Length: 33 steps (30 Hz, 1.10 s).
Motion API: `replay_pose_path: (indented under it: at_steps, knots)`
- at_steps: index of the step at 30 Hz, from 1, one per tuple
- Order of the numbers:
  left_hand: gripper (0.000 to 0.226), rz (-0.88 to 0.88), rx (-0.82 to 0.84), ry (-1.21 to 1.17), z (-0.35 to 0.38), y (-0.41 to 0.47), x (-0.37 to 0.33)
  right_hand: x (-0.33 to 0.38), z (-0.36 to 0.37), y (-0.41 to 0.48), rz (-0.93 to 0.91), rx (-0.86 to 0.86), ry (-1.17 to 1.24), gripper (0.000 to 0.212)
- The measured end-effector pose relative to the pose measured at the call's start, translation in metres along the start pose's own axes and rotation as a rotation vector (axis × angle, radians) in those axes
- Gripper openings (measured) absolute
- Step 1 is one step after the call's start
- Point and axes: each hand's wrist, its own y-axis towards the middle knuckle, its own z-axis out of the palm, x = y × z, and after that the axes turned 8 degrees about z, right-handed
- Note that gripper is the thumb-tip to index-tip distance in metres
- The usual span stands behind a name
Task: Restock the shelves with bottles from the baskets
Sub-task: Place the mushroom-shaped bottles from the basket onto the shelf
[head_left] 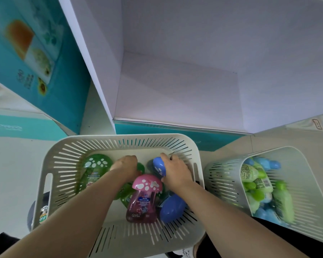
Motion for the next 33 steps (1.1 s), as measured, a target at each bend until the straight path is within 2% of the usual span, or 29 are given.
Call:
replay_pose_path:
  at_steps: [5,14,20,23,28,33]
  knots:
    - [0.055,0.089,-0.010,0.090,-0.016,-0.022,0.007,0.002,-0.016,-0.008,0.005,-0.064,0.034,0.049]
    - [0.072,0.048,-0.155,-0.120,-0.061,-0.096,0.005,-0.004,-0.073,-0.049,-0.014,-0.090,0.231,0.054]
    - [0.069,0.140,-0.218,-0.215,-0.106,-0.165,-0.009,-0.001,-0.119,-0.095,-0.063,-0.138,0.370,0.059]
    - [0.069,0.208,-0.230,-0.396,-0.125,-0.201,-0.014,0.002,-0.140,-0.121,-0.097,-0.170,0.415,0.058]
    - [0.082,0.362,-0.227,-0.641,-0.150,-0.255,-0.026,0.007,-0.170,-0.164,-0.167,-0.223,0.419,0.054]
    - [0.072,0.430,-0.259,-0.580,-0.165,-0.290,-0.048,0.013,-0.191,-0.193,-0.225,-0.249,0.402,0.057]
